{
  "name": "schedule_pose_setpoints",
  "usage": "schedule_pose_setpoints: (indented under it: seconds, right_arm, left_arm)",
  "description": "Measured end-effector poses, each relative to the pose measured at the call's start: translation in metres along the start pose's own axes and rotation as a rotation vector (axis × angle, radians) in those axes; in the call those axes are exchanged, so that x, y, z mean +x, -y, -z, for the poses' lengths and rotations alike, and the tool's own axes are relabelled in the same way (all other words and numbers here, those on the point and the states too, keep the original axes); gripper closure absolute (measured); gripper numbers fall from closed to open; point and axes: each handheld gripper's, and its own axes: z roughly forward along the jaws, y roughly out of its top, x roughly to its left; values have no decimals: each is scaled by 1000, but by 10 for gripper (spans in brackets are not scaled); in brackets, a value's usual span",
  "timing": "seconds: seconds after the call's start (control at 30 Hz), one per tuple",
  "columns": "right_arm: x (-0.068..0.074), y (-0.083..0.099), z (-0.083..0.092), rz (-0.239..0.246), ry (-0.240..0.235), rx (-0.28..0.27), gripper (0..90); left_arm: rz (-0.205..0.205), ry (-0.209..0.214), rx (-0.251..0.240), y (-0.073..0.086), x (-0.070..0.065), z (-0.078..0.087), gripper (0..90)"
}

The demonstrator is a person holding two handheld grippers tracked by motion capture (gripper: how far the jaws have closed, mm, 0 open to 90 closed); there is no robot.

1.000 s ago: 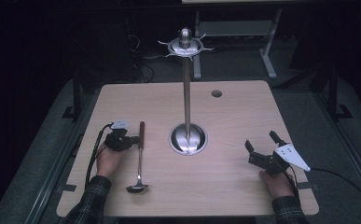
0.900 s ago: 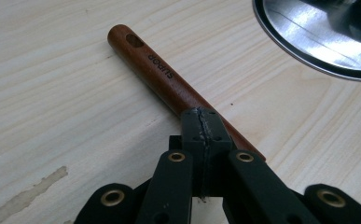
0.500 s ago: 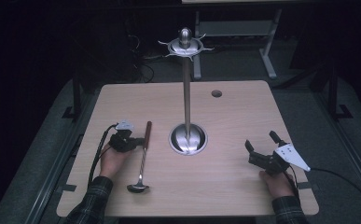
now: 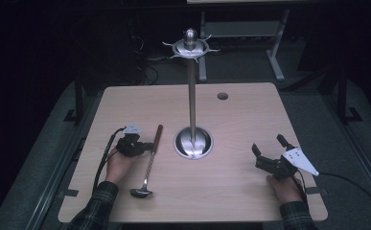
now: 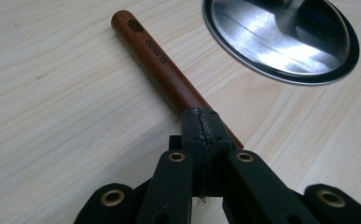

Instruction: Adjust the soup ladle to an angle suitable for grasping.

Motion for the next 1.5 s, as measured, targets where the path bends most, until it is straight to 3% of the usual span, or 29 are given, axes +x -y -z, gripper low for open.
schedule_pose_setpoints:
  seconds: [0.23, 0.6, 1.17, 1.33, 1.5]
  right_arm:
    - [0, 0, 0, -2, 0, 0, 2]
    - [0, 0, 0, -2, 1, -1, 2]
    - [0, 0, 0, -1, 0, -1, 2]
    - [0, 0, 0, -1, -3, 0, 2]
    - [0, 0, 0, -2, -3, -1, 2]
  left_arm:
    - [-28, 15, -2, -4, -8, -4, 900]
    - [-39, 49, 0, -7, -18, -9, 900]
    - [-59, 74, 11, -8, -23, -11, 900]
    - [-36, 67, 18, -9, -21, -2, 900]
    - [-22, 99, 39, -7, -29, 20, 900]
